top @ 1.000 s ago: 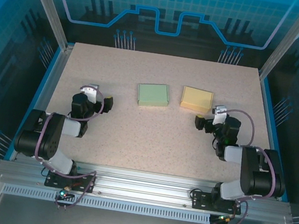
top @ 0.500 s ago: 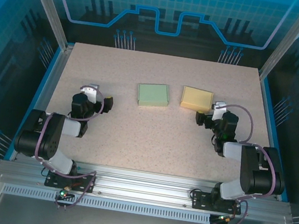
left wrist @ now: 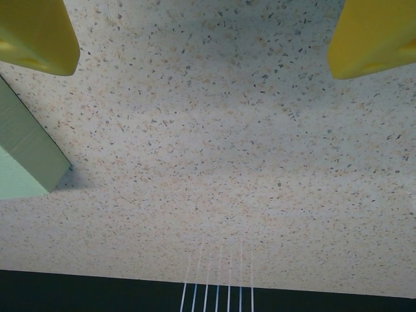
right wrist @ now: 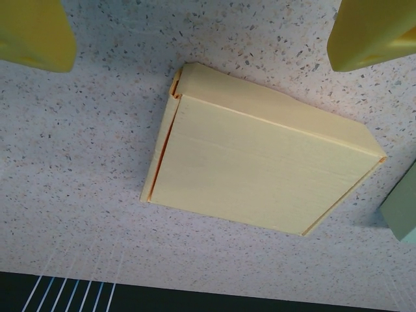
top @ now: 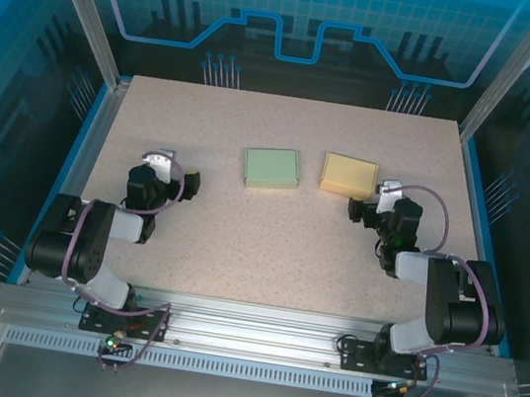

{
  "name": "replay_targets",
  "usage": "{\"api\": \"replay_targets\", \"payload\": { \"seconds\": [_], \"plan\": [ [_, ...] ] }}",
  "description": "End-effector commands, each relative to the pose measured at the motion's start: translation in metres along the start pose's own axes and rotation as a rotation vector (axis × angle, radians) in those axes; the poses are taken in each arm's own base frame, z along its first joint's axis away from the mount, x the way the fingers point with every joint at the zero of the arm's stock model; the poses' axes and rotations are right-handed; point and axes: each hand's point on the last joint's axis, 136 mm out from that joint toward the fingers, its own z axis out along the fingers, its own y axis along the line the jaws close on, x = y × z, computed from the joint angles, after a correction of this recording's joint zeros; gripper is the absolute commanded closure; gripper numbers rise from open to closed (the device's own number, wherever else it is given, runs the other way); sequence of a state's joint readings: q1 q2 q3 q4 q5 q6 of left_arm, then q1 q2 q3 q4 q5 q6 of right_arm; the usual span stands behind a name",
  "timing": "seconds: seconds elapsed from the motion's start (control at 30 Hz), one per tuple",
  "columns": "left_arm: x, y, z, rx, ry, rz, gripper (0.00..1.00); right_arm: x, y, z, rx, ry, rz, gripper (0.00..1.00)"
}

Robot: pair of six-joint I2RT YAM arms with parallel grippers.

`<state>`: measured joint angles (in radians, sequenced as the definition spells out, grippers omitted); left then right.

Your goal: Fold the paper box

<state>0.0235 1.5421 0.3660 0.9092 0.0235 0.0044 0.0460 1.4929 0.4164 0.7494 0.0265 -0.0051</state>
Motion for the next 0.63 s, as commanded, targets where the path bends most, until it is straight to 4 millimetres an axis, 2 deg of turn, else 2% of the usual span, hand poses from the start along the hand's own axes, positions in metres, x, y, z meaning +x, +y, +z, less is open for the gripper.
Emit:
{"api": "replay_targets", "payload": {
  "seconds": [0.0,0.6],
  "plan": [
    [-0.0065,-0.0003,0.0035,-0.003,-0.012,0.000,0.01,-0.0037,0.0021,0.0034,0.002,-0.004,-0.011,0.00],
    [-0.0059,-0.0020,0.0037,-0.014,-0.013,0.017,0.01,-0.0046,0.0017,0.0035,0.002,-0.006,-0.011,0.00]
  ]
}}
